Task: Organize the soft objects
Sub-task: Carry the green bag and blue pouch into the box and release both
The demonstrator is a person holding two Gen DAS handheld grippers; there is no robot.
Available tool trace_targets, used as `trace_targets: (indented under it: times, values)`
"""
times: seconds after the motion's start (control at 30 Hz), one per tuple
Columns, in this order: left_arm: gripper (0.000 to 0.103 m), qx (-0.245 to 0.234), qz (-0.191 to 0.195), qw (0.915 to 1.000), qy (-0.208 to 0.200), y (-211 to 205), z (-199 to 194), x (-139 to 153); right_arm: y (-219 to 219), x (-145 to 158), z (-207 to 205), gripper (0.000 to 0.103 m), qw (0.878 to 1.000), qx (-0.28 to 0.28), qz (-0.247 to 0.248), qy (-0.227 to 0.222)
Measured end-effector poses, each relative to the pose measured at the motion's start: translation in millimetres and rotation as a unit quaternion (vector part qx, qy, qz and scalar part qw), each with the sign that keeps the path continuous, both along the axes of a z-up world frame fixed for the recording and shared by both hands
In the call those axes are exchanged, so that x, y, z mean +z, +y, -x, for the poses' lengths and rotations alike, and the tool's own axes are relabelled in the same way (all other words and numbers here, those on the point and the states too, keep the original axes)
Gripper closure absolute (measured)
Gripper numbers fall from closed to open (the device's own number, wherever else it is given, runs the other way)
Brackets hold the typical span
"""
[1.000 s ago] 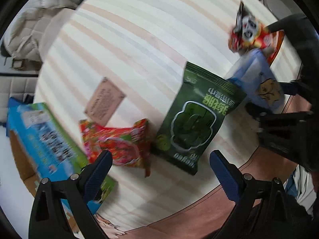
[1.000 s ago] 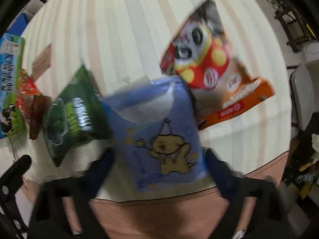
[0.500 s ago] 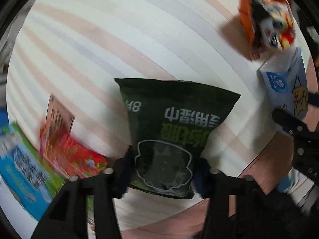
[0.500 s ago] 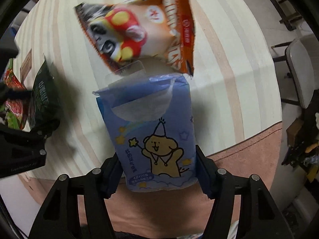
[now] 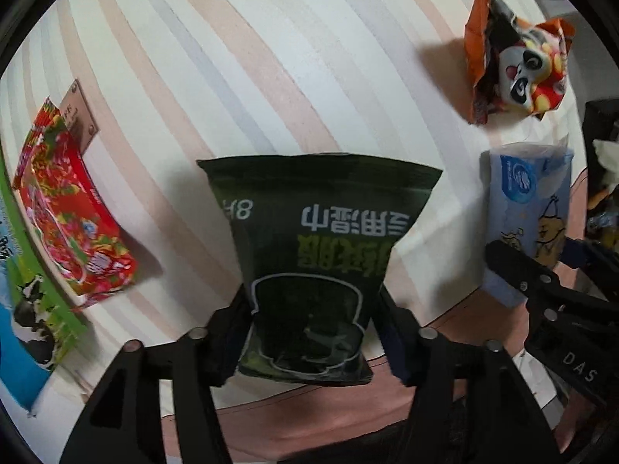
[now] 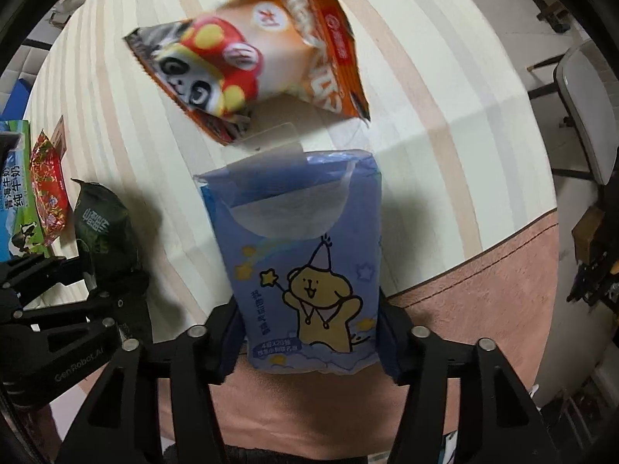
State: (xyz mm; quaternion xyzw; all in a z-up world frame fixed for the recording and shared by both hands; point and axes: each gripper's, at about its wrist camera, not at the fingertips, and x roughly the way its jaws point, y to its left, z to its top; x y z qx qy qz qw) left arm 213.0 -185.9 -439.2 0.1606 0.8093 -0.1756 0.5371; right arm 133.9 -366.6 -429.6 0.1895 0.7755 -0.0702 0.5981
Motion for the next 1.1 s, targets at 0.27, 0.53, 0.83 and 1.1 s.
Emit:
trace_targets:
  times: [0.27, 0.53, 0.83, 1.1]
  values:
    - [0.067, 0.020, 0.003, 0.9991, -0.037, 19.5, 15.5, 20.7, 4.6, -4.4, -15.1, 0.037, 0.999, 0.014, 0.044, -0.001]
    - [0.069, 0.081, 0.049, 0.9916, -0.088, 54.4, 34.1, 69.6, 27.3, 25.3, 4.2, 0.067, 0.998, 0.023, 0.052, -0.023]
    - [0.069, 0.169, 0.122, 0.9603, -0.185, 153.9, 54.3, 197.6, 83.4, 143.1, 11.0, 0.068, 0.991, 0.068, -0.010, -0.117]
    - [0.069, 0.235, 0.098, 0.9358, -0.244, 294.8, 12.4, 260.5, 221.3, 227.5, -63.1, 0.068, 0.966, 0.160, -0.089, -0.184]
